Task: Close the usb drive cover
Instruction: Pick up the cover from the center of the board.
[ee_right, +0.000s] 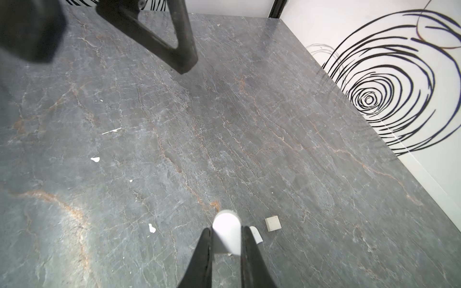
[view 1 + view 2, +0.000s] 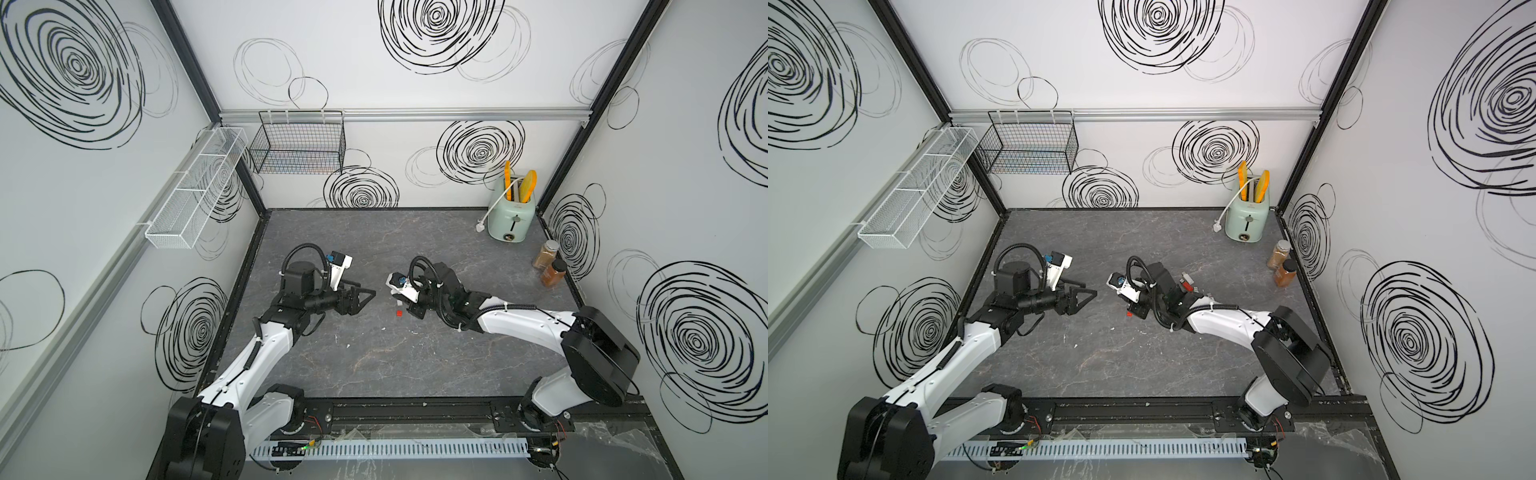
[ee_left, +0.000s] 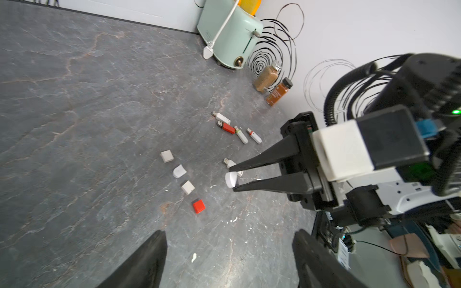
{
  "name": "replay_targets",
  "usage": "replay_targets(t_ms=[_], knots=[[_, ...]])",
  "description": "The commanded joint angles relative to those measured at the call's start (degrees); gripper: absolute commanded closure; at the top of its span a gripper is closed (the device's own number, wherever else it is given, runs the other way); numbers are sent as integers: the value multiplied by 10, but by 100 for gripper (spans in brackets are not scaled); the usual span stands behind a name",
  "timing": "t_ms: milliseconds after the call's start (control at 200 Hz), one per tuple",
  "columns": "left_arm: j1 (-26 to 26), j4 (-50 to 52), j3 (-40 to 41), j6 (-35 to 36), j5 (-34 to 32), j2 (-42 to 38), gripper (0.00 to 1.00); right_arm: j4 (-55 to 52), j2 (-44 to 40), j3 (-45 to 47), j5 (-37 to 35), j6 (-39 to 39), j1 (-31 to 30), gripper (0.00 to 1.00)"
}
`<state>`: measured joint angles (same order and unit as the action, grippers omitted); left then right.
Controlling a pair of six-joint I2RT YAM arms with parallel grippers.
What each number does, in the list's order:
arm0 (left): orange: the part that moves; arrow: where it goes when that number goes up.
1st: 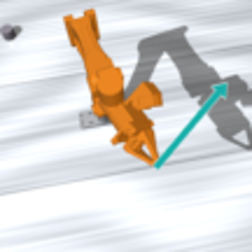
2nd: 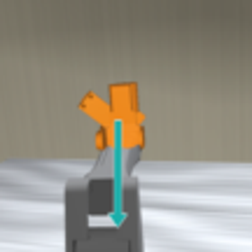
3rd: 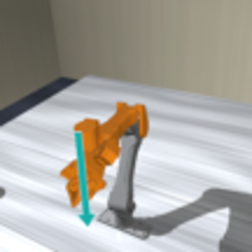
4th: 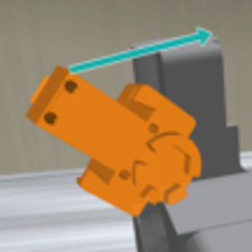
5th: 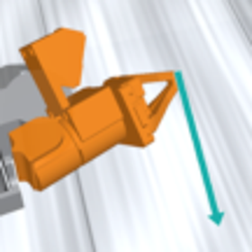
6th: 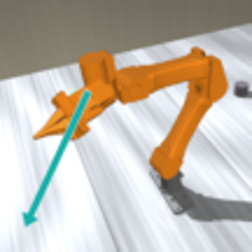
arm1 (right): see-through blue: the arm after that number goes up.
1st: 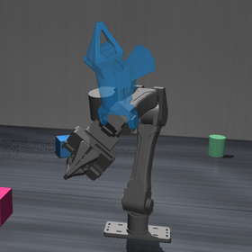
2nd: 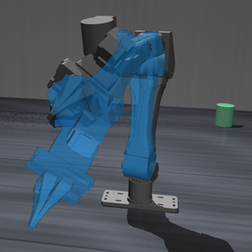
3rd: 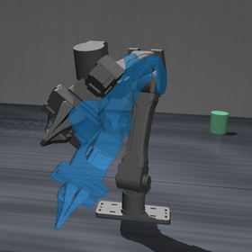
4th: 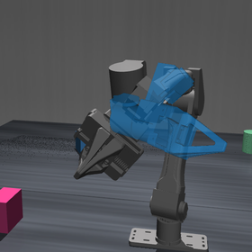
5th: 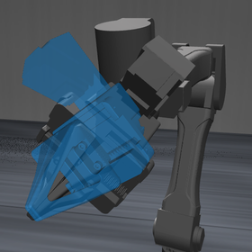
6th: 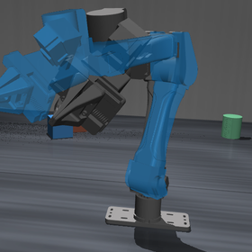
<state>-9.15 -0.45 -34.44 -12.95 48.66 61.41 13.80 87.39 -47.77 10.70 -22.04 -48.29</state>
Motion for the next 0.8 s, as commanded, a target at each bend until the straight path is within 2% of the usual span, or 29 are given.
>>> replay_targets(t_ms=[0, 355, 795], knots=[[-10, -37, 9, -27, 54, 13, 20, 80, -19, 25, 24, -29, -11, 94], [-52, -1, -24, -12, 51, 71, 33, 116, -14, 36, 3, -61, -46, 92], [-64, 5, -47, -19, 54, 115, 50, 112, -6, 28, 1, -74, -60, 92]])
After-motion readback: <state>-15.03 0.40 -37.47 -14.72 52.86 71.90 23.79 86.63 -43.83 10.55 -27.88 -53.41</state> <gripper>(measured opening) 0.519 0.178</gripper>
